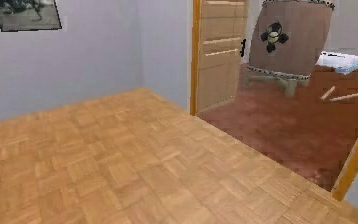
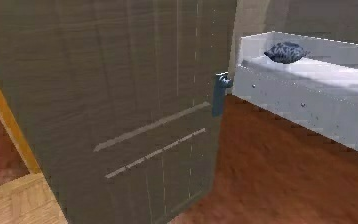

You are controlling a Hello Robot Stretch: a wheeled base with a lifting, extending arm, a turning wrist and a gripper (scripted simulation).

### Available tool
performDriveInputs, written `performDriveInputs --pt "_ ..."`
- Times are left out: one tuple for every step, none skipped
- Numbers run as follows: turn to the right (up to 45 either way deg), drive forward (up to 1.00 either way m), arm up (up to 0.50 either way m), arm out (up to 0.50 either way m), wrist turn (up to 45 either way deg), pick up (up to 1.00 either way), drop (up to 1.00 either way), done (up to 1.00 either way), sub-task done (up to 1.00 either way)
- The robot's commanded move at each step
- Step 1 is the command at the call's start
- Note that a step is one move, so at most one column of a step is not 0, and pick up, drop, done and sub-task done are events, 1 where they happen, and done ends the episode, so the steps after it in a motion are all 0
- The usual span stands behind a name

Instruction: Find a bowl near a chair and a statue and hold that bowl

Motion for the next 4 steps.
performDriveInputs --pt "0.0 0.25 0.0 0.0 0.0 0.0 0.0 0.0 0.0" --pt "6.0 0.0 0.0 0.0 0.0 0.0 0.0 0.0 0.0" --pt "0.0 0.5 0.0 0.0 0.0 0.0 0.0 0.0 0.0" --pt "30.0 0.0 0.0 0.0 0.0 0.0 0.0 0.0 0.0"
